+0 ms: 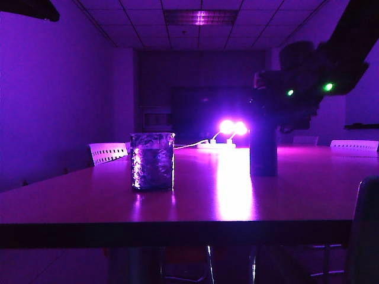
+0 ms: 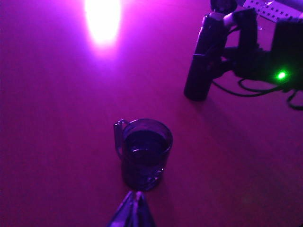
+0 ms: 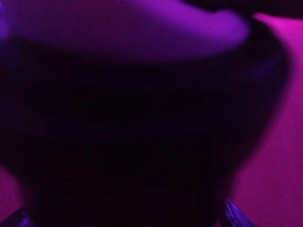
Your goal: Pick up the black thermos cup, pour some water from it into the cup, and then put the thermos cup back on the table.
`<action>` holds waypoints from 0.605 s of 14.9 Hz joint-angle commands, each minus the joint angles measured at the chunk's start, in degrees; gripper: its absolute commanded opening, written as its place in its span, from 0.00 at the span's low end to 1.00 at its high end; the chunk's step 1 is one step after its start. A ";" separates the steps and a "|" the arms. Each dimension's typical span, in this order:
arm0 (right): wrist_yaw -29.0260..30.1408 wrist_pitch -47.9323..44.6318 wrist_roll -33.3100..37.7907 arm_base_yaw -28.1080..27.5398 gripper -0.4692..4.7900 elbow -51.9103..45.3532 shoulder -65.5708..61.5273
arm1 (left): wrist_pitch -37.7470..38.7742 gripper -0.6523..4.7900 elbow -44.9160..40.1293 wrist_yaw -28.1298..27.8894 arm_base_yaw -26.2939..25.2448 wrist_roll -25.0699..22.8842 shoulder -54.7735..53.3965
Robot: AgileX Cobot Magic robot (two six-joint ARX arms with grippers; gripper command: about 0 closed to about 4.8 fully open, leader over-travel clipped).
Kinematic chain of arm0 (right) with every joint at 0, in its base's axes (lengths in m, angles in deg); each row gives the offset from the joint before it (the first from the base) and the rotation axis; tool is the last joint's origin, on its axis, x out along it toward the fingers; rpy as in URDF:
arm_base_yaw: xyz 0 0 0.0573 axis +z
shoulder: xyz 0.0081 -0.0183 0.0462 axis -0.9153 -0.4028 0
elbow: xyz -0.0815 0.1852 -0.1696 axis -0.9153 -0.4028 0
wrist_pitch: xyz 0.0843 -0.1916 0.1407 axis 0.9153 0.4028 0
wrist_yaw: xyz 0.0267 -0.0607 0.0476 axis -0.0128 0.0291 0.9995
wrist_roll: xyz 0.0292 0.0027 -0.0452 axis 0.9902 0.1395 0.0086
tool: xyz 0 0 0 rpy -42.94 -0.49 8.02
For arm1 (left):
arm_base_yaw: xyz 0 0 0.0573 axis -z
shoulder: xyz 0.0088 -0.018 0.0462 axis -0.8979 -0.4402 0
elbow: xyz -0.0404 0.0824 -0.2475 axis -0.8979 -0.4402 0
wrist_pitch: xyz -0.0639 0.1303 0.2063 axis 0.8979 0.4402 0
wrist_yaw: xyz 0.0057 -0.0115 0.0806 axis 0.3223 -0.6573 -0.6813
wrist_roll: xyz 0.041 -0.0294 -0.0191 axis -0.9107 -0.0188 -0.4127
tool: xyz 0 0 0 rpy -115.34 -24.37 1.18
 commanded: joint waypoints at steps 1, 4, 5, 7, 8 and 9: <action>3.45 4.17 -0.33 -0.79 1.00 0.24 2.51 | -1.64 0.11 0.44 0.24 -0.02 -0.26 0.09; 4.61 11.96 -0.35 -1.51 1.00 0.24 5.03 | -2.93 0.11 0.44 0.24 -0.02 -0.26 0.09; 5.62 13.70 -0.70 -1.68 1.00 0.24 5.79 | -2.95 0.11 0.44 0.24 -0.02 -0.26 0.09; 7.67 17.09 -1.22 -2.03 1.00 0.24 7.52 | -2.97 0.11 0.44 0.24 -0.02 -0.26 0.09; 7.89 19.80 -1.25 -2.14 1.00 0.24 8.55 | -2.99 0.11 0.44 0.24 -0.02 -0.26 0.09; 9.03 22.38 -1.70 -2.47 1.00 0.24 9.51 | -2.99 0.11 0.44 0.26 -0.02 -0.26 0.11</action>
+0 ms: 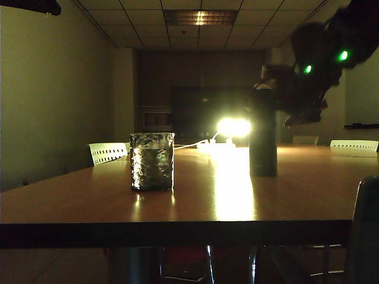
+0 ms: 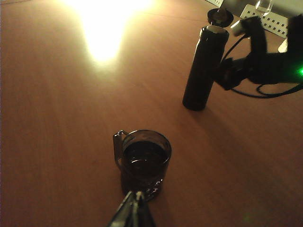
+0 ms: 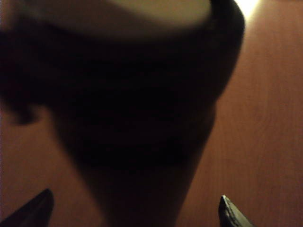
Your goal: Pick up the black thermos cup, pour some water from it into the cup, and then put the thermos cup back on the table.
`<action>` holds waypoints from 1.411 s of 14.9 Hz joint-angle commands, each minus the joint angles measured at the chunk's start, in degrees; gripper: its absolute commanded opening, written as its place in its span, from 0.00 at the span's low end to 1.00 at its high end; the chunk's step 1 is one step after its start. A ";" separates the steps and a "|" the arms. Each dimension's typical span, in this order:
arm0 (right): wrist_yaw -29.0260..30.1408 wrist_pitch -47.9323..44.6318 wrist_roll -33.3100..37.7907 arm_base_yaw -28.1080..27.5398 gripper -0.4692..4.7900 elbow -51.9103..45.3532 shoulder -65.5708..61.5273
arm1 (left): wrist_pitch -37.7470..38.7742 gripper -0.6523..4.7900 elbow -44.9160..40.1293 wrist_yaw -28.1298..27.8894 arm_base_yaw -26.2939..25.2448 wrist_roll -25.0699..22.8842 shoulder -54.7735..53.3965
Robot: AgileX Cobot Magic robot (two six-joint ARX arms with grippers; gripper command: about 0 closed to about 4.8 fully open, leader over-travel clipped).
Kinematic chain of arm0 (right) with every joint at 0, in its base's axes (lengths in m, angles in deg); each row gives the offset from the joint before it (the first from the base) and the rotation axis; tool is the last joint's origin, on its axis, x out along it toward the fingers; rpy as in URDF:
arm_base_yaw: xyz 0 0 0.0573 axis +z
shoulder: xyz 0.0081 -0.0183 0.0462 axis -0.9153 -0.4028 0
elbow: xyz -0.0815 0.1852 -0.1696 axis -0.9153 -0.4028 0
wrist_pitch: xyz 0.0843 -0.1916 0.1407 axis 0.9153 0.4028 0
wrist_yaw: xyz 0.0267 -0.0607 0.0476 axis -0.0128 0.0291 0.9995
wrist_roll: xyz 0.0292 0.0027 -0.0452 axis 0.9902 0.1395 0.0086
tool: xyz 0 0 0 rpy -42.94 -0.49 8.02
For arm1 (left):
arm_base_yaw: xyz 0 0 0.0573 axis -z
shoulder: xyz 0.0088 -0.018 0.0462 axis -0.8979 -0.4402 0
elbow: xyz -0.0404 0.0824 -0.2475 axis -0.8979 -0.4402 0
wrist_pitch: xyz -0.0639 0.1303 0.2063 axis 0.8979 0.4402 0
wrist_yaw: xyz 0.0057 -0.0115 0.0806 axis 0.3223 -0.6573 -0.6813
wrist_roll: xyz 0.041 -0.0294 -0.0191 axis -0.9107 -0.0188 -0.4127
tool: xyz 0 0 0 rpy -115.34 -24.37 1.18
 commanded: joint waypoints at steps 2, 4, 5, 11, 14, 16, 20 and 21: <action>6.05 9.51 -2.10 -1.84 1.00 0.22 4.61 | -0.83 0.11 0.44 0.26 -0.02 -0.26 0.09; 10.47 13.70 -2.34 -5.03 1.00 0.20 7.52 | -0.83 0.11 0.44 0.26 -0.02 -0.26 0.09; 15.72 13.81 -2.25 -7.65 1.00 0.22 8.39 | -0.83 0.11 0.44 0.26 -0.02 -0.26 0.07; 44.44 -3.37 -2.03 -16.61 1.00 0.20 2.86 | -0.81 0.11 0.44 0.24 -0.02 -0.22 0.07; 45.70 -8.70 -1.46 -14.82 1.00 0.20 -1.42 | -0.81 0.11 0.44 0.24 -0.02 -0.24 0.07; 44.76 -14.08 -1.42 -13.73 1.00 0.26 -4.09 | -0.76 0.11 0.44 0.24 -0.02 -0.24 0.07; 39.15 -19.47 -2.34 -11.15 1.00 0.31 -6.38 | -0.74 0.11 0.44 0.24 -0.02 -0.24 0.07; 37.79 -21.11 -2.29 -10.60 1.00 0.37 -6.88 | -0.74 0.11 0.44 0.24 -0.02 -0.22 0.07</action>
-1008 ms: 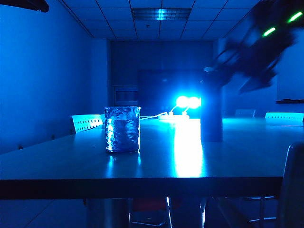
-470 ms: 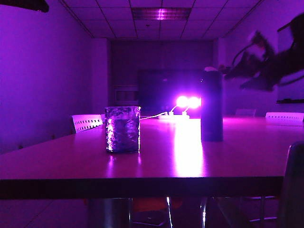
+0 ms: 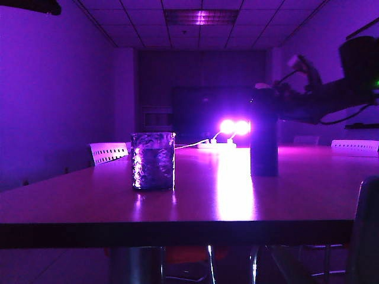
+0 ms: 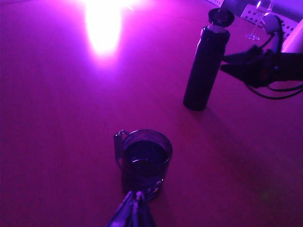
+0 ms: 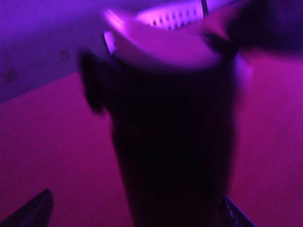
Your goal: Pick up the black thermos cup, pour some water from it into the cup, and then put the thermos cup back on the table.
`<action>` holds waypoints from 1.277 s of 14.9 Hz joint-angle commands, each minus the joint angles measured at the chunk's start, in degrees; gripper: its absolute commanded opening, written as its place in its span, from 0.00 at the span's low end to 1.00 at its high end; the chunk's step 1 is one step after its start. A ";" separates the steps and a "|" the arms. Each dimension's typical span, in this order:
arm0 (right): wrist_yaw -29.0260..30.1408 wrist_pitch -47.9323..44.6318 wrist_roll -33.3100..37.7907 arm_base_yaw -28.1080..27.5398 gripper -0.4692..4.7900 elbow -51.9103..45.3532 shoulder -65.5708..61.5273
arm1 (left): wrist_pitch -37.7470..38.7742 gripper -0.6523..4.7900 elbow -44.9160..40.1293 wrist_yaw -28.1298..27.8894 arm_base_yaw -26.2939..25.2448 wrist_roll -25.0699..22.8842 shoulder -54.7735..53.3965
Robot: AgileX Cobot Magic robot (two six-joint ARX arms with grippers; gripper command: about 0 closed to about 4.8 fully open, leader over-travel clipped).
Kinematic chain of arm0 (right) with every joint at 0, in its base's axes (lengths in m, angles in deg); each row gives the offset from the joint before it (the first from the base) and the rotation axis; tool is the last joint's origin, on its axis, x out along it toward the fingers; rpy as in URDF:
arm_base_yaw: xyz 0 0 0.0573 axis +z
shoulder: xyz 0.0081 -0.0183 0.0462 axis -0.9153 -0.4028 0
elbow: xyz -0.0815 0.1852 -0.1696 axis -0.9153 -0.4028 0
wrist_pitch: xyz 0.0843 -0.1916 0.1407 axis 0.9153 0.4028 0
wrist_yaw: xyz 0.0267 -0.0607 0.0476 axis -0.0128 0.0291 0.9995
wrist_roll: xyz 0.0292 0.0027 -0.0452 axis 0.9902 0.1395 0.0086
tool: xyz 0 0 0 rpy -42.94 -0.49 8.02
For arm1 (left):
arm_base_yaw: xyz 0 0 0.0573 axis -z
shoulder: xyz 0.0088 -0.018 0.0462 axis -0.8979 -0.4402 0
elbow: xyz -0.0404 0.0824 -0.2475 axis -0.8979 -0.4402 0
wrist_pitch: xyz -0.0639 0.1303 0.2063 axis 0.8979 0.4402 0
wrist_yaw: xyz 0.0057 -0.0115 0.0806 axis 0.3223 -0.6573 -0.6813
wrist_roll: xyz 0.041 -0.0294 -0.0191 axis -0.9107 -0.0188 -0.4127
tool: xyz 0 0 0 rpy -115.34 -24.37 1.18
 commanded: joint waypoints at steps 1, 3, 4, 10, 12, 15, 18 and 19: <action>-4.44 -4.92 -0.59 1.53 1.00 0.35 -1.29 | -0.72 0.11 0.44 0.26 -0.04 -0.22 0.11; -5.92 -5.88 -0.59 2.01 1.00 0.35 -2.19 | -0.68 0.11 0.44 0.24 -0.04 -0.20 0.11; -6.34 -7.02 -0.31 2.08 1.00 0.37 -2.69 | -0.68 0.11 0.44 0.24 -0.04 -0.20 0.11; -10.62 -12.35 -0.17 4.17 1.00 0.46 -5.31 | -0.07 0.11 0.44 0.26 -0.04 -0.04 0.11; -11.52 -13.11 -0.22 4.52 1.00 0.44 -6.01 | 0.81 0.11 0.44 0.28 -0.04 -0.04 0.13; -11.58 -14.49 -0.13 4.57 1.00 1.03 -7.17 | 0.96 0.11 0.44 0.46 -0.04 -0.02 0.13; -11.43 -14.43 0.70 5.29 1.00 4.76 -9.40 | 0.98 0.11 0.44 0.46 -0.04 -0.02 0.13; -11.45 -14.40 0.70 5.51 1.00 5.77 -10.05 | 0.98 0.11 0.44 0.46 -0.04 -0.02 0.13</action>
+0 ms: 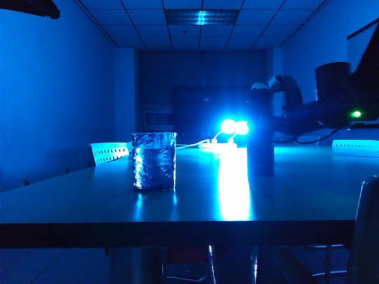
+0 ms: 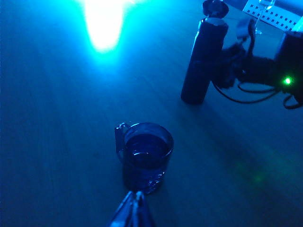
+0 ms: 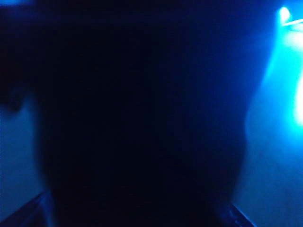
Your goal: Pick up the black thermos cup, pour some water from it into the cup, and then put the thermos cup back on the table.
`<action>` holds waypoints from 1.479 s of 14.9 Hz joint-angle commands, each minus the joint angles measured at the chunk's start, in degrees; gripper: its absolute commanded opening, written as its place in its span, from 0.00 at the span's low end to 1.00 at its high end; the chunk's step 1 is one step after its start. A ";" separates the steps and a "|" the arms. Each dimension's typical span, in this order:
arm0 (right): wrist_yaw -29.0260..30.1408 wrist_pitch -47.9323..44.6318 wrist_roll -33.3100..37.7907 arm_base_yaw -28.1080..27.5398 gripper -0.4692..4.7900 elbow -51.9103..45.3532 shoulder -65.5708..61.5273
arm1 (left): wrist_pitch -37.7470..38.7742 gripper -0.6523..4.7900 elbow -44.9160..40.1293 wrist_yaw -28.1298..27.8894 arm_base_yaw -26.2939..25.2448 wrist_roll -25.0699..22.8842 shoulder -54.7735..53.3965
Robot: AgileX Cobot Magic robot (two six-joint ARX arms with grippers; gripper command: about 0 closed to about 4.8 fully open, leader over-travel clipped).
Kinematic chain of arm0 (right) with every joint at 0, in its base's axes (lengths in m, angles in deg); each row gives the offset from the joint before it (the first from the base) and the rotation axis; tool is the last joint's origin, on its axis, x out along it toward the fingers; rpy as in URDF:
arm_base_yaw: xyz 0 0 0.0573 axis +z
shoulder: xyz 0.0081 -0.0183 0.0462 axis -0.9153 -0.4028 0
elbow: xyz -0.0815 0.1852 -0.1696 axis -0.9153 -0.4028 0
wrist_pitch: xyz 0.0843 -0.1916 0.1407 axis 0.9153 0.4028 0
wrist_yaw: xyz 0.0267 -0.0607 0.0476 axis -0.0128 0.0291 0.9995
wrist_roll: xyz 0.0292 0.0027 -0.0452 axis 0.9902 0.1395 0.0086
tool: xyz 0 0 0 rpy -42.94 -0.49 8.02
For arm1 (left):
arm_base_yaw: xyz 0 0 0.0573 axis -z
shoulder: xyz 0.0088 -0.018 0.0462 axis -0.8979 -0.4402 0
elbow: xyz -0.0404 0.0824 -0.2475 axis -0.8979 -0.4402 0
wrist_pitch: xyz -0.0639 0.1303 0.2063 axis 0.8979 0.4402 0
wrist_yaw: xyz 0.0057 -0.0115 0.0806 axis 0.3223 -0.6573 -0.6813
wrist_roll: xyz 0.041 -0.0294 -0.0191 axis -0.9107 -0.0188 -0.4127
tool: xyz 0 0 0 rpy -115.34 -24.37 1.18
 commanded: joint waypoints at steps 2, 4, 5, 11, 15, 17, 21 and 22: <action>0.28 -1.11 0.46 0.72 1.00 3.02 -1.86 | -0.37 0.11 0.44 0.37 -0.04 -0.07 0.07; 0.28 -0.98 1.14 0.76 1.00 4.33 -3.54 | -0.35 0.11 0.44 0.37 -0.02 -0.07 0.04; 0.28 -0.77 1.16 0.79 1.00 4.61 -3.91 | -0.35 0.11 0.44 0.37 -0.04 -0.07 0.07; 0.52 -0.74 3.23 0.76 0.42 4.59 -3.13 | -0.35 0.11 0.44 0.35 -0.04 -0.07 0.07; 0.24 4.28 3.17 0.76 0.40 4.57 1.84 | -0.35 0.11 0.44 0.35 -0.04 -0.07 0.07; 0.22 8.15 2.62 0.87 0.40 4.57 4.90 | -0.39 0.11 0.44 0.35 -0.04 -0.07 0.07; -1.86 18.75 -1.14 1.22 0.40 4.57 10.40 | -0.42 0.11 0.44 0.37 -0.04 -0.07 0.07; -3.78 21.75 -3.58 1.88 0.40 4.57 11.72 | -0.44 0.11 0.44 0.39 -0.04 -0.07 0.07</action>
